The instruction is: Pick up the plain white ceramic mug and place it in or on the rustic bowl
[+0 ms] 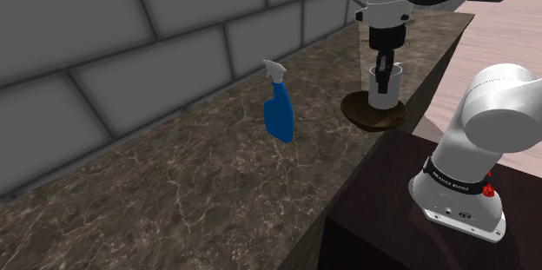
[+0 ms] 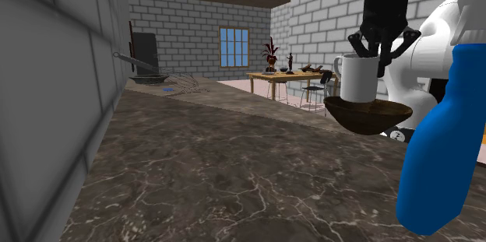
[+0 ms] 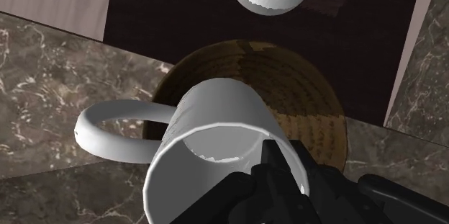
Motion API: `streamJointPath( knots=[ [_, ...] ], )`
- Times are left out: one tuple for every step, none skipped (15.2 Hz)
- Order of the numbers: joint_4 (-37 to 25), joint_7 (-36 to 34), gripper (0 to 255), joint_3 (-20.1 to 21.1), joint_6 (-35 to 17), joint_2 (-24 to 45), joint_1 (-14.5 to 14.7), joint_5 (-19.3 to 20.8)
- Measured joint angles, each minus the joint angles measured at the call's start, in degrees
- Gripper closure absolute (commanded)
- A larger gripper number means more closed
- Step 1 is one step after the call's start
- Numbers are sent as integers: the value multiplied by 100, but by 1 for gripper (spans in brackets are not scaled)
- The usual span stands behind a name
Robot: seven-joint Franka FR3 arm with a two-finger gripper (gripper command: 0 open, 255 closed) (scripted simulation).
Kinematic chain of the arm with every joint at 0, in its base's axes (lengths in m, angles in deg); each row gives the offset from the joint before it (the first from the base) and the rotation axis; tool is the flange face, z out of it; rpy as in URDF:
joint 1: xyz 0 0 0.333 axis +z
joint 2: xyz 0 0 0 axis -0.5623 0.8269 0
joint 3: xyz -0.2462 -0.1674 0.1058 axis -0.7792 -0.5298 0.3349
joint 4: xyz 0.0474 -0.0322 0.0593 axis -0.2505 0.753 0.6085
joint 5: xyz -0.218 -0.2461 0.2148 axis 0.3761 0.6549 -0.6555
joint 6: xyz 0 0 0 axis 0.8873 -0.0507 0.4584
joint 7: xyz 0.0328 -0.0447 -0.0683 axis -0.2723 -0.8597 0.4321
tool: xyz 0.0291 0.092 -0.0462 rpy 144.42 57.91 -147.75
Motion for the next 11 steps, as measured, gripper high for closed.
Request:
streamJointPath(
  knots=[
    [1,0,255,0,-1,0,0,0],
    [1,0,0,0,-1,0,0,0],
    [1,0,0,0,-1,0,0,0],
    [1,0,0,0,-1,0,0,0],
    [1,0,0,0,-2,0,0,0],
    [1,0,0,0,-2,0,0,0],
    [1,0,0,0,-2,0,0,0],
    [1,0,0,0,-2,0,0,0],
    [-99,-11,0,12,76,22,6,-11],
    [-235,1,0,1,191,40,-2,1],
    [-418,3,0,0,321,93,-6,4]
  ],
)
